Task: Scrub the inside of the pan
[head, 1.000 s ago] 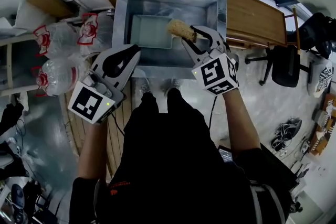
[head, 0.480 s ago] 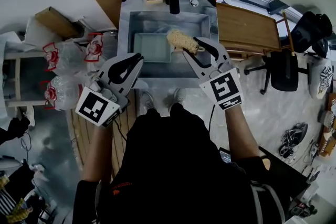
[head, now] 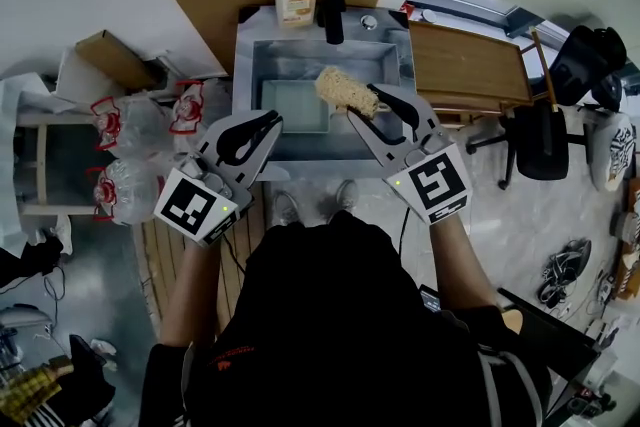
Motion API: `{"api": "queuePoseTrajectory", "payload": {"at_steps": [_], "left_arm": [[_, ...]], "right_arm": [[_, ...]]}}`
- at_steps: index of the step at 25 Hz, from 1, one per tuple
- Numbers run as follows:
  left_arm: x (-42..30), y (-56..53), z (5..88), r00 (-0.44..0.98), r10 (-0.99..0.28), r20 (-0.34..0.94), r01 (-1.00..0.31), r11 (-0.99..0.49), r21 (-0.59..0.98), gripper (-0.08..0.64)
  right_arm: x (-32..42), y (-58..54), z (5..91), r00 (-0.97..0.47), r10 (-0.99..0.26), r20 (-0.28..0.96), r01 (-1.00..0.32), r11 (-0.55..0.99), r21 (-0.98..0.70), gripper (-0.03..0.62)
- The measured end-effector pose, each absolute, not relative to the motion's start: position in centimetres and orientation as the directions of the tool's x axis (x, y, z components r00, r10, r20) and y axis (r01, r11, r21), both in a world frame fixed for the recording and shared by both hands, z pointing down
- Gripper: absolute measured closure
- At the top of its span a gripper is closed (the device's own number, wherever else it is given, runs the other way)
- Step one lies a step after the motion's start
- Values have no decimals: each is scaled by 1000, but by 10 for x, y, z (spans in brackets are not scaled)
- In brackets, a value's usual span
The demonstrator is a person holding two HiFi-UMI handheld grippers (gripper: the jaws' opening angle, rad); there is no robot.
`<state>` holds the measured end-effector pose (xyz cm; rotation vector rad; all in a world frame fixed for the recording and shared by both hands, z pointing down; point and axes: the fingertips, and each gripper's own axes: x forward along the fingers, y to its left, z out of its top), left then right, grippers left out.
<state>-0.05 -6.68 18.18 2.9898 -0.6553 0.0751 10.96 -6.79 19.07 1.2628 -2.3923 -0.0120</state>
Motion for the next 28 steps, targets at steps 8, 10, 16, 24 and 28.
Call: {"api": "queuePoseTrajectory", "payload": {"at_steps": [8, 10, 16, 24, 28], "left_arm": [[-4, -69, 183, 913, -403, 65, -407, -911, 69, 523], [-5, -71, 184, 912, -404, 65, -408, -910, 69, 523], [-3, -70, 188, 912, -402, 79, -408, -910, 79, 523], [3, -71, 192, 917, -392, 78, -398, -913, 87, 523], [8, -71, 192, 919, -386, 76, -392, -916, 86, 523]], "right_arm": [[101, -67, 184, -514, -784, 348, -788, 591, 170, 427], [99, -68, 184, -521, -779, 349, -787, 596, 158, 428], [91, -67, 189, -537, -763, 360, -777, 613, 142, 428], [97, -68, 194, -535, -761, 368, -779, 612, 134, 428], [99, -67, 196, -533, -761, 371, -781, 611, 131, 428]]}}
